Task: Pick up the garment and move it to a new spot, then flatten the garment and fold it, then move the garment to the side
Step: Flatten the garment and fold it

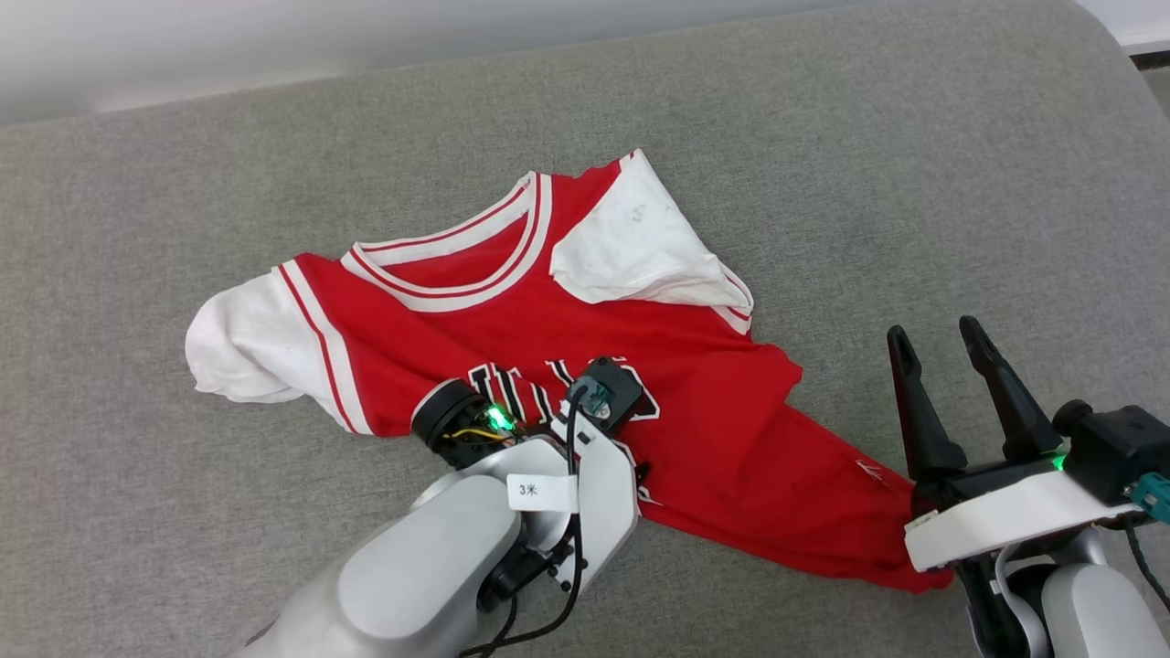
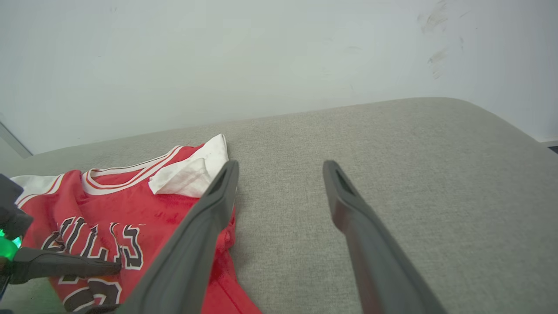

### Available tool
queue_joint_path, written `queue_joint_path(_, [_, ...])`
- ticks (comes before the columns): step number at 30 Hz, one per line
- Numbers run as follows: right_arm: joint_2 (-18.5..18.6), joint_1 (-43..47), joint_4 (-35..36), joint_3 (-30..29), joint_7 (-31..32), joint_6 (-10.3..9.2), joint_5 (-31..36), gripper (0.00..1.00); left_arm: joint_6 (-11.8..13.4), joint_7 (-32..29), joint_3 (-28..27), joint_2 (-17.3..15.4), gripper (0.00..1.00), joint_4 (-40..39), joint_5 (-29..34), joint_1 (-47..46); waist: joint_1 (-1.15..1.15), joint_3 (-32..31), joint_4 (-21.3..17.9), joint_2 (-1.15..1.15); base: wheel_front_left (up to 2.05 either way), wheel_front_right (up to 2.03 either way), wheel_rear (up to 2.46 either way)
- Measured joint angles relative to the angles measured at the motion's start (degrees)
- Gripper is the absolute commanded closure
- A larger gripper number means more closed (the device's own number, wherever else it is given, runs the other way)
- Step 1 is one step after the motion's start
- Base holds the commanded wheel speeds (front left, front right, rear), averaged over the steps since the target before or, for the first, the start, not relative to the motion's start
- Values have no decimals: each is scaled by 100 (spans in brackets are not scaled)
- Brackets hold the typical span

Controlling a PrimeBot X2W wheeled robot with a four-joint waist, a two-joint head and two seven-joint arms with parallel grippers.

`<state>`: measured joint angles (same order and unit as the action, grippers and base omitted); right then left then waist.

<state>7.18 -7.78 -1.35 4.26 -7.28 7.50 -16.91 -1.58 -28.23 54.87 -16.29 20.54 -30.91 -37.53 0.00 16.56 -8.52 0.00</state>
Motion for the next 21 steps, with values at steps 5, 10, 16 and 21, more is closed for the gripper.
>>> queue_joint_path(5, [-24, -41, -57, -20, -34, 0, 32, 0, -255, -32, 113, 66, 100, 123, -122, -65, 0, -5, 38, 0, 0, 0, 0])
queue_joint_path(10, [-26, -34, -144, -40, -53, 0, 30, 0, -427, -172, 316, 45, 100, -109, -389, 96, 0, -197, 130, 0, 0, 0, 0])
queue_joint_path(16, [-20, 27, -204, -51, -41, 0, 2, 0, -509, -477, 743, -201, 100, -795, -566, 504, 0, -525, 282, 0, 0, 0, 0])
queue_joint_path(21, [-7, 104, -199, -53, 10, 0, -24, 0, -443, -475, 858, -238, 100, -1174, -614, 799, 0, -693, 419, 0, 0, 0, 0])
